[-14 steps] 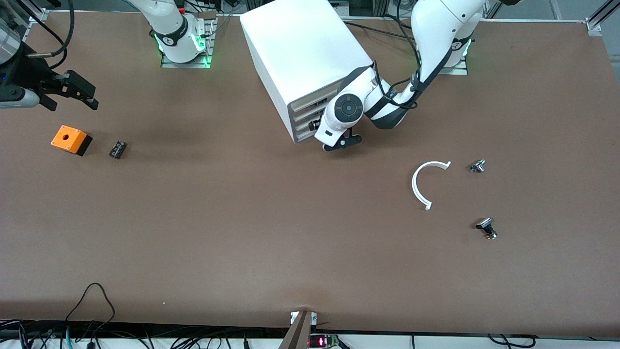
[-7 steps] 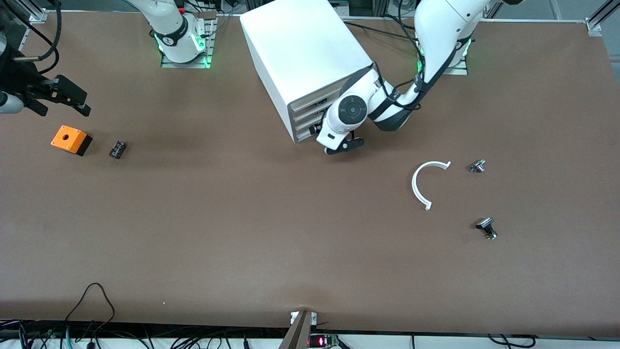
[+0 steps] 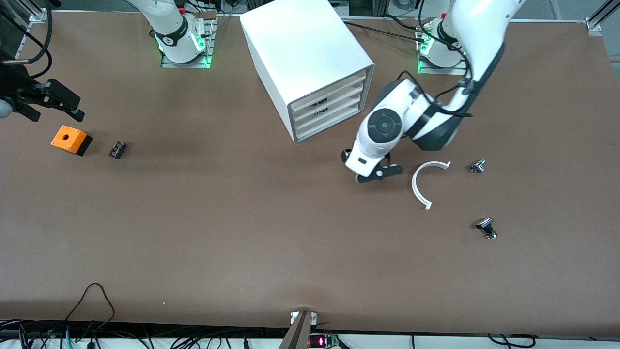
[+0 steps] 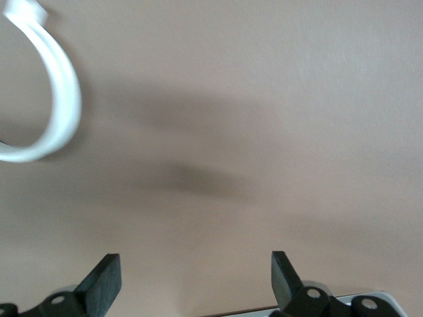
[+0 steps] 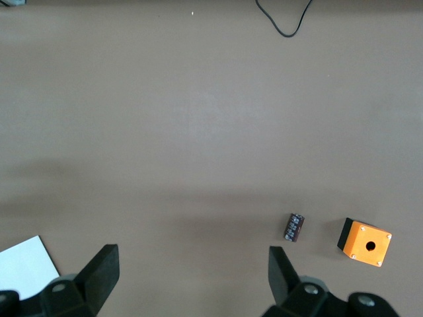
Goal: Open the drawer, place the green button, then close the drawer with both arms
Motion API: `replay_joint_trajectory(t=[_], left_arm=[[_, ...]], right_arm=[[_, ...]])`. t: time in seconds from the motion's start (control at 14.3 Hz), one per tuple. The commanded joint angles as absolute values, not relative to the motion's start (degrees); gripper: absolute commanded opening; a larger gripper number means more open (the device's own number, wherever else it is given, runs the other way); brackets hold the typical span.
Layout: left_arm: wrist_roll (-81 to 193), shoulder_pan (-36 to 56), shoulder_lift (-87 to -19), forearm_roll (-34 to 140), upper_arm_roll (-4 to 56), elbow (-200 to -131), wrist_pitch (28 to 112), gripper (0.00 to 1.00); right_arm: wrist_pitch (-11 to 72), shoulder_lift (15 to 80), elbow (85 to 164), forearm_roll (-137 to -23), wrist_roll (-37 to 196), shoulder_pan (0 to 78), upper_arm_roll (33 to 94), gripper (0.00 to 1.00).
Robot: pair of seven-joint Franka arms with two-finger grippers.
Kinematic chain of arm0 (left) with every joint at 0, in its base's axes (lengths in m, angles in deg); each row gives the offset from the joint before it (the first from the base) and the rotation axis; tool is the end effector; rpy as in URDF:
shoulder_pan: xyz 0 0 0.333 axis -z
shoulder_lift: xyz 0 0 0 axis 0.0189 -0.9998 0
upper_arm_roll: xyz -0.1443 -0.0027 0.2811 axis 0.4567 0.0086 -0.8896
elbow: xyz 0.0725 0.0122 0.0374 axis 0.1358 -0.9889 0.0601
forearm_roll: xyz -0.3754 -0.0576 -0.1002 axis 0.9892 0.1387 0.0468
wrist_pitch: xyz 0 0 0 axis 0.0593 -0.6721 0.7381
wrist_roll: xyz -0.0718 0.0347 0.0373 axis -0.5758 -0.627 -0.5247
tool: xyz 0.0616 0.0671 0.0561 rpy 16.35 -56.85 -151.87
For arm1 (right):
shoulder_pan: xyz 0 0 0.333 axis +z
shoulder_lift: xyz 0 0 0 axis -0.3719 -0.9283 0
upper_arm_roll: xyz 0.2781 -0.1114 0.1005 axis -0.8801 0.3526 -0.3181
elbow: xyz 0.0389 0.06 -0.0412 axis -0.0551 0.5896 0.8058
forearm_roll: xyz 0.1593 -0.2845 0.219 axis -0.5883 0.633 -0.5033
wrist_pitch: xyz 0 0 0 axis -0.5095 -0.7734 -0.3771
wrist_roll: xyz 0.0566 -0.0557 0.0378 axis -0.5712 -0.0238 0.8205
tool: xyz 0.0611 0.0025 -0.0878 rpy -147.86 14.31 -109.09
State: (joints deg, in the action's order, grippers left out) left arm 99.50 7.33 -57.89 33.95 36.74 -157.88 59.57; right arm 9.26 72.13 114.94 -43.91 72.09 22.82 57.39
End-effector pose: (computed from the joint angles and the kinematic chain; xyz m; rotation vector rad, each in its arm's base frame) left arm 0.5641 -0.3347 0.3313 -3.0306 -0.3259 0.3341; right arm 0.5580 0.0193 0.6440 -3.1184 0.0127 -0.1470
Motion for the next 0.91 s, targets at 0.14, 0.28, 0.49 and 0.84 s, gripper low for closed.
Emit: replay_joint_trajectory(t=[0.14, 0.28, 0.49, 0.84], left_arm=[[82.4, 0.3, -55.9, 32.4, 37.0, -146.6, 45.7, 1.0], [73.4, -1.1, -52.2, 32.7, 35.3, -146.4, 45.0, 1.0], [62.5, -0.4, -45.9, 35.2, 27.5, -147.9, 45.0, 1.0], [51.0, 0.6, -33.8, 42.7, 16.6, -156.0, 45.2, 1.0]], right_arm=[[7.6, 70.8, 112.1, -43.5, 71.6, 22.6, 57.0, 1.0], [7.6, 70.8, 112.1, -43.5, 71.6, 22.6, 57.0, 1.0], [7.8, 70.7, 112.1, -43.5, 71.5, 22.6, 57.0, 1.0], [7.9, 70.0, 111.9, -43.4, 71.3, 22.6, 56.9, 1.0]])
